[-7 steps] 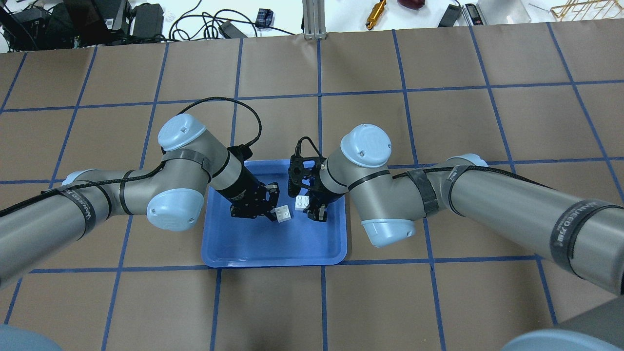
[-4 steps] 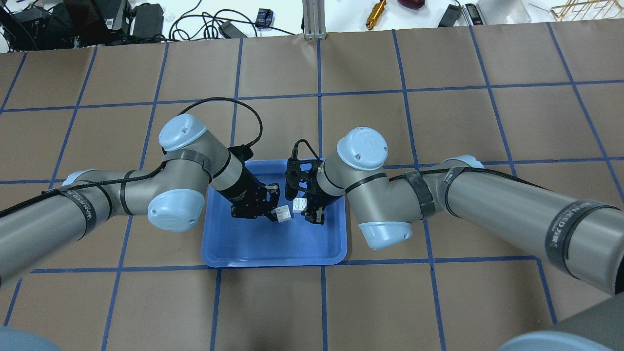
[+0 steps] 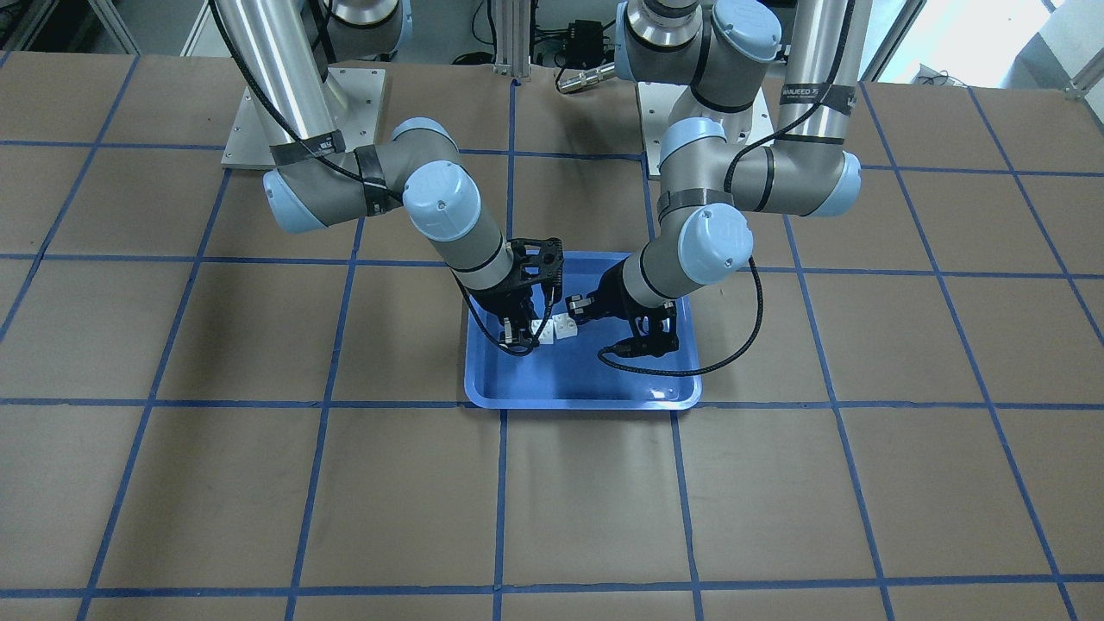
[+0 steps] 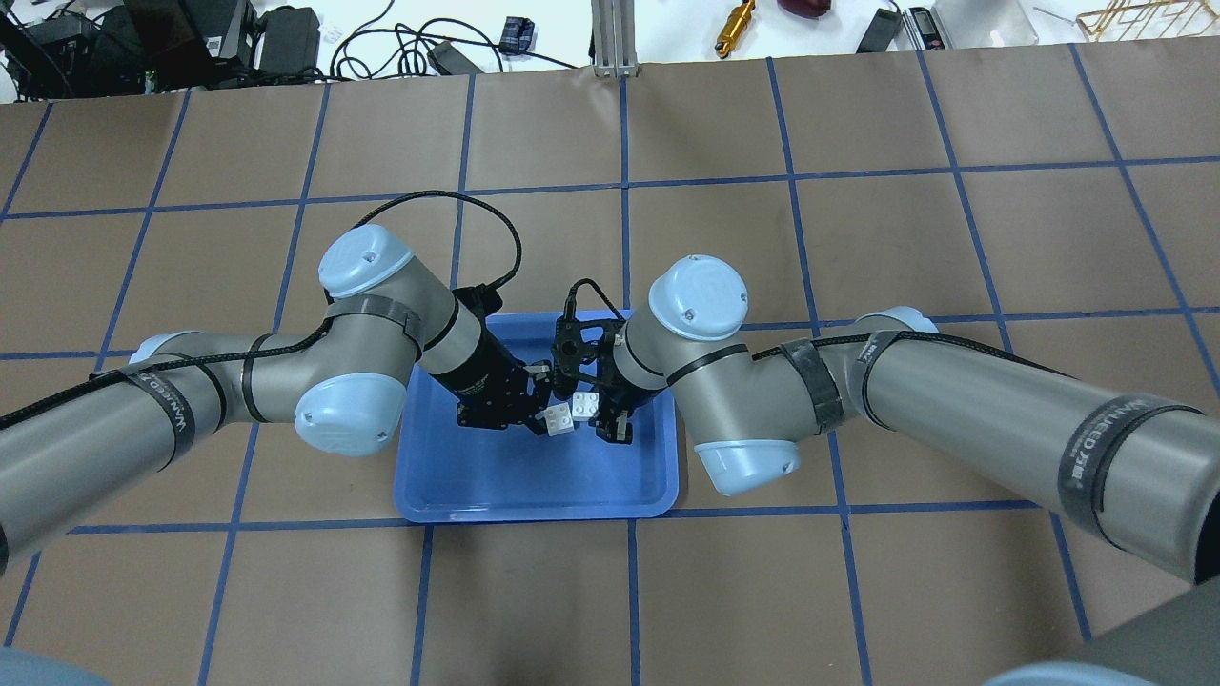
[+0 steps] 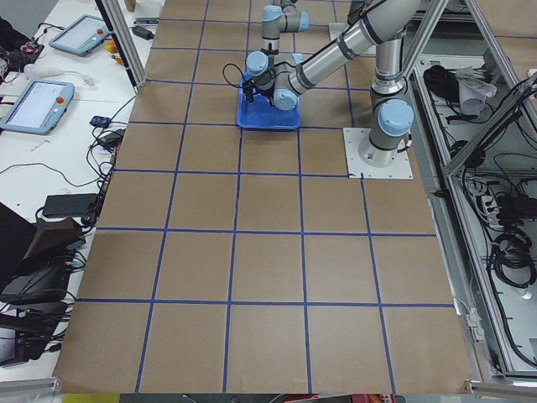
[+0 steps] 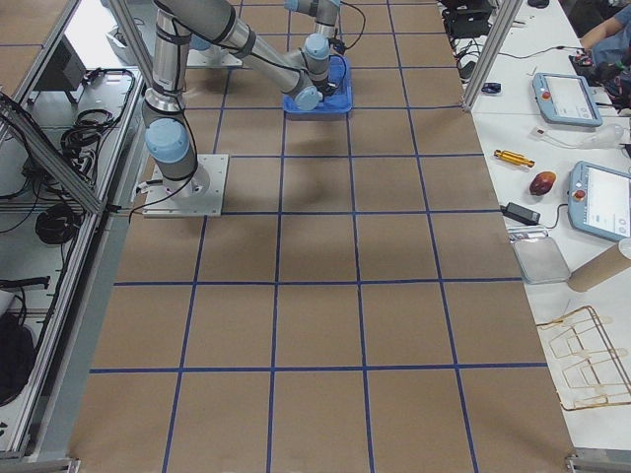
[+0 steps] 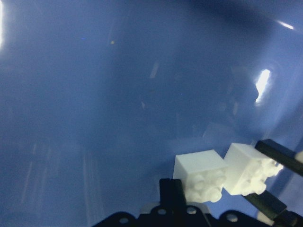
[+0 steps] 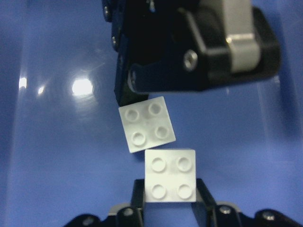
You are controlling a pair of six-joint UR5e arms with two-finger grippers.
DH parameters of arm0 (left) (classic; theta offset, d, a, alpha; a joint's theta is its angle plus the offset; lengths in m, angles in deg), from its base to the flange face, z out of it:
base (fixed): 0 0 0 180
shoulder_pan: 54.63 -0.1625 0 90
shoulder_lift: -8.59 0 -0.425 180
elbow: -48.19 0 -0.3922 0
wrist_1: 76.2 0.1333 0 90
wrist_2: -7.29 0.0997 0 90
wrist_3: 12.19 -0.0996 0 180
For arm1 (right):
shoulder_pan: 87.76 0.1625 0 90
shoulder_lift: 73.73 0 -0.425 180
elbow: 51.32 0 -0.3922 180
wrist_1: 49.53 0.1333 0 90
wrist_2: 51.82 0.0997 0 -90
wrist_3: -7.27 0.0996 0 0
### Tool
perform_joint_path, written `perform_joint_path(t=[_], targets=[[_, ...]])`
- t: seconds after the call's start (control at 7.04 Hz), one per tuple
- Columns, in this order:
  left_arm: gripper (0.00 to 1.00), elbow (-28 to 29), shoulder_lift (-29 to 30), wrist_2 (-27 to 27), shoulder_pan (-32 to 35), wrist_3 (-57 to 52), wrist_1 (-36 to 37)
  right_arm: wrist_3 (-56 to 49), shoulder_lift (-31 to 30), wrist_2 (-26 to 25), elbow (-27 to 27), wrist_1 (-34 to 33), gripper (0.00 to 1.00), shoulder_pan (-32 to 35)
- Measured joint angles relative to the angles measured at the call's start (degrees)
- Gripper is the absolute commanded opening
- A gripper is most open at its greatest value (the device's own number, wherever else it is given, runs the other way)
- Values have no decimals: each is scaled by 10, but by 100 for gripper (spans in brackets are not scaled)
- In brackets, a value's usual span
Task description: Assemble white blocks and place on blue tray
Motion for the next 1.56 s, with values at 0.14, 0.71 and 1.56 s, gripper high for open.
perform_joint_path(t=[0.14, 0.71, 1.56], targets=[[0, 0, 0, 0, 0, 0, 0, 0, 0, -1, -1, 0, 6, 1], [0, 0, 0, -3, 2, -1, 2, 8, -1, 0, -1, 0, 87, 6], [0, 1, -1, -2, 1, 0, 4, 45, -7, -3, 0, 1, 100, 6]])
